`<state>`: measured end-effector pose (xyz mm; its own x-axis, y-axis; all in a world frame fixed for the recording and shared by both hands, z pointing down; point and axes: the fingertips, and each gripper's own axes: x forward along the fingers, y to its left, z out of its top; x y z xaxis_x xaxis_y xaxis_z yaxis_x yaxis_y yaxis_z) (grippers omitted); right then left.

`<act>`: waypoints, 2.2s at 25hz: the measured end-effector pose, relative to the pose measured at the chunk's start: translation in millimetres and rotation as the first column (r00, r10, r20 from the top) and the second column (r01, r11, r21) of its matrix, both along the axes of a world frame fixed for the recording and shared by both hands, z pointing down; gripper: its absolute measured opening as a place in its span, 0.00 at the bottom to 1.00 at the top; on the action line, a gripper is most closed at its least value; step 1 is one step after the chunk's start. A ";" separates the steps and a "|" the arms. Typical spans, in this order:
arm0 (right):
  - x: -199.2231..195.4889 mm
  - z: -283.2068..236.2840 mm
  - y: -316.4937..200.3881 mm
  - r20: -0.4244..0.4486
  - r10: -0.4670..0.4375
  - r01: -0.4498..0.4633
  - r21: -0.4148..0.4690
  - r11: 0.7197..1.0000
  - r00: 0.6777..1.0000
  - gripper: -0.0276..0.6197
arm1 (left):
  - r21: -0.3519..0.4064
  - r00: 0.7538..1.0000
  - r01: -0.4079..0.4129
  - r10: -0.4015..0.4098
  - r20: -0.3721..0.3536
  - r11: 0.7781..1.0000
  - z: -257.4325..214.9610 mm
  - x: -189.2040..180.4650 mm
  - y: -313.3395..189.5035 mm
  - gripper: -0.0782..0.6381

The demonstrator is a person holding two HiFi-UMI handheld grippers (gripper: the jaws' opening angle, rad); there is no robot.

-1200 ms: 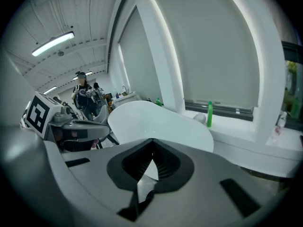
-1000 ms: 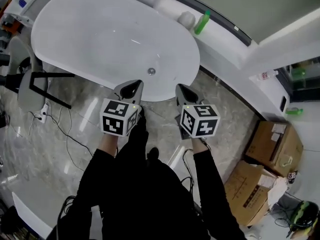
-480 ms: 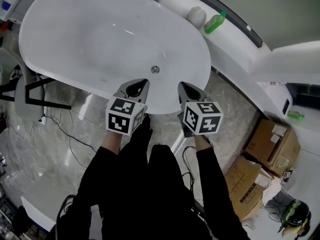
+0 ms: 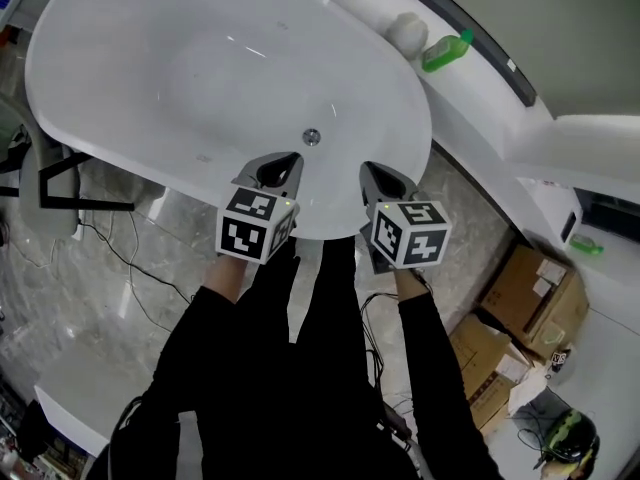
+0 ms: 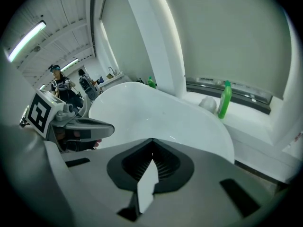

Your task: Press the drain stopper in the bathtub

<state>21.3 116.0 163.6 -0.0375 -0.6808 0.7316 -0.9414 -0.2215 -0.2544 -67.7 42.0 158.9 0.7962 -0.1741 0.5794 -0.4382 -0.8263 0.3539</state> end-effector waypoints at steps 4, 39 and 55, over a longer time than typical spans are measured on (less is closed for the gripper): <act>6.3 15.4 -11.0 0.004 -0.061 0.061 -0.020 0.998 0.998 0.05 | -0.009 0.999 0.030 -0.030 0.016 1.000 18.4 8.2 -11.0 0.12; 61.2 316.0 -94.3 0.172 -0.471 0.501 -0.244 0.830 0.865 0.05 | -0.200 0.902 0.399 -0.344 0.260 0.895 327.6 98.6 -79.9 0.12; 53.1 409.6 -101.9 0.253 -0.474 0.534 -0.306 0.788 0.844 0.05 | -0.242 0.845 0.486 -0.380 0.375 0.840 469.7 93.4 -62.5 0.12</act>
